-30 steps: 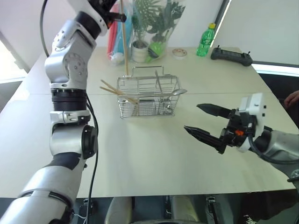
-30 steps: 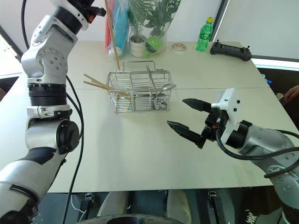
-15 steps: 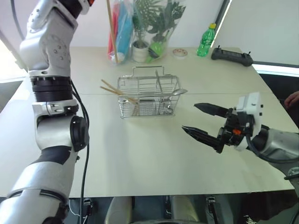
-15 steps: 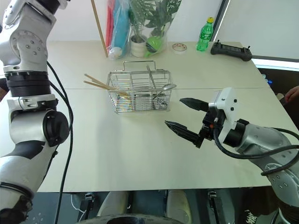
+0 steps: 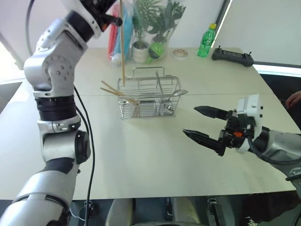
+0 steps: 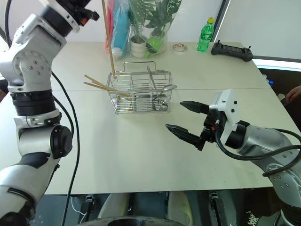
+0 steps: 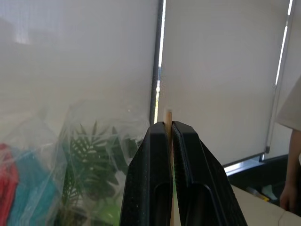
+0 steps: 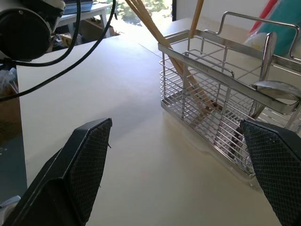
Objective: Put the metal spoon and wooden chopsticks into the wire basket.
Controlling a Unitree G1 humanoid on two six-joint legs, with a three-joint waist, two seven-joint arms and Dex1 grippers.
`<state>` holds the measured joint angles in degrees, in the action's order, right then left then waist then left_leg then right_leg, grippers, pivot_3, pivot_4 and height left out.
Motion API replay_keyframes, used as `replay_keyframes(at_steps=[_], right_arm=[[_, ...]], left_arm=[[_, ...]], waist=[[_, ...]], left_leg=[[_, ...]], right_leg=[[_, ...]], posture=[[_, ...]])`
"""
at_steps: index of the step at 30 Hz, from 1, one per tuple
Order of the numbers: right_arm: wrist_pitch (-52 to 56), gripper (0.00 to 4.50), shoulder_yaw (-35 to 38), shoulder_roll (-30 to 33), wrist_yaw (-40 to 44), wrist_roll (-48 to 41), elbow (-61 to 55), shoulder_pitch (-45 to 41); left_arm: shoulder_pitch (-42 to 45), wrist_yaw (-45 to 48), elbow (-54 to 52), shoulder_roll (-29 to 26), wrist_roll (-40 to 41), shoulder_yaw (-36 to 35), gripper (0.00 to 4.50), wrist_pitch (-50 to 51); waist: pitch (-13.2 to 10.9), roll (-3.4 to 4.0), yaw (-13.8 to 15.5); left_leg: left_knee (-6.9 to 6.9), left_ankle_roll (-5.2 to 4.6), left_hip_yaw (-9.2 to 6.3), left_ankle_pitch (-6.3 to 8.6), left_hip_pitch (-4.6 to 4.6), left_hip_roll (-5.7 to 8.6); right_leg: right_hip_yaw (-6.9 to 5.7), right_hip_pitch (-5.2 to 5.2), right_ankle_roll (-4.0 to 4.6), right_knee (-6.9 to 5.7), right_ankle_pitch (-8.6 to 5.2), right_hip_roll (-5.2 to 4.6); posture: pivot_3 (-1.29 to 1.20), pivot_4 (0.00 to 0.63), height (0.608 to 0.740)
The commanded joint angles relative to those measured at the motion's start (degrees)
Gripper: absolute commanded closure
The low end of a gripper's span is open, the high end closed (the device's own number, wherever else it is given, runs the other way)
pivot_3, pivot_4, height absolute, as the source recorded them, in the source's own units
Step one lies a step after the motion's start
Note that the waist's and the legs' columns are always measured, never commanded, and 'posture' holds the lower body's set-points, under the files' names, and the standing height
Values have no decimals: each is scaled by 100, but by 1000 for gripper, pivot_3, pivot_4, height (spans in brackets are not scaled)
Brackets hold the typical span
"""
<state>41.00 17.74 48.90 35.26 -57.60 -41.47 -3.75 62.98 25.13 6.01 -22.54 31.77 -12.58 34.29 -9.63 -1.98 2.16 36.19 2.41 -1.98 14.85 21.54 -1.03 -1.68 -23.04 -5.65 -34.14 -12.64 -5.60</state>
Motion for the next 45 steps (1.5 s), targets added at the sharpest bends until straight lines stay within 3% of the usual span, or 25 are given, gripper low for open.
replay_keyframes(at_steps=[1, 3, 6, 13, 19, 23, 28, 32, 37, 45], right_arm=[[-4, 0, 133, 55, -21, -107, -135, -21], [5, 0, 125, 51, -40, -122, -139, -34], [21, 0, 129, 39, -63, -156, -136, -51], [39, 0, 121, 59, -62, -173, -94, -93], [-52, 0, -48, -25, -54, 20, 21, -309], [-146, 0, -26, -2, 98, 193, 169, -315], [-153, 0, 175, 161, 361, 251, 443, -439], [-154, 0, 278, 323, 560, 305, 582, -528], [-134, 0, 523, 537, 797, 331, 816, -627], [-50, 0, 537, 643, 885, 322, 833, -698]], left_arm=[[-406, 47, -336, 28, -184, 230, 4416, -114], [-667, 44, -396, 87, -236, 319, 4416, -132], [-855, 64, -499, 188, -142, 288, 3453, -117], [-807, 431, -667, 84, 358, 38, 29, 134], [-482, 1054, -368, -561, 707, -115, 29, 486], [-702, 2520, -545, -1718, 789, 179, 29, 722], [-1545, 4328, -670, -3323, 439, 492, 29, 374], [-2315, 5431, -728, -4303, 178, 509, 29, -63], [-2540, 5683, -652, -4746, 49, 311, 29, -297], [-2569, 5558, -767, -4653, 31, 238, 29, -422]], waist=[[0, 1, 0], [0, 1, -1], [-1, -1, 2], [0, 0, 2], [-1, 2, -20], [-2, 5, -51], [-6, 13, -135], [-8, 15, -146], [-15, 26, -121], [-20, 33, -151]], left_leg=[[-1, 0, 0, 0, -1, 0], [2, 0, 0, 0, -1, 0], [4, 0, 0, 0, 3, 0], [2, -2, 0, 0, 7, 0], [2, -2, 1, 0, 1, 0], [-4, -2, 1, 1, 0, 0], [-8, -8, 3, 4, 6, -1], [-7, -8, 4, 5, 7, -7], [-5, -6, 10, 6, 13, -20], [-13, -11, 24, 8, 26, -27]], right_leg=[[0, 0, 0, 1, 0, 0], [0, 1, 1, 1, 0, 0], [0, 0, 2, 2, 1, 0], [0, -1, 3, 7, 0, 0], [0, -2, 5, 2, 1, 0], [0, -4, 7, 3, -1, 1], [1, -9, 15, 7, -6, 0], [0, -16, 19, 6, -7, -1], [-4, -25, 19, 12, -9, -2], [-5, -41, 19, 12, -8, 2]], posture=[[0, 150, 703], [0, 150, 703], [0, 150, 703], [0, 150, 703], [0, 150, 703], [0, 150, 703], [0, 150, 703], [0, 150, 703], [0, 150, 703], [0, 150, 703]])
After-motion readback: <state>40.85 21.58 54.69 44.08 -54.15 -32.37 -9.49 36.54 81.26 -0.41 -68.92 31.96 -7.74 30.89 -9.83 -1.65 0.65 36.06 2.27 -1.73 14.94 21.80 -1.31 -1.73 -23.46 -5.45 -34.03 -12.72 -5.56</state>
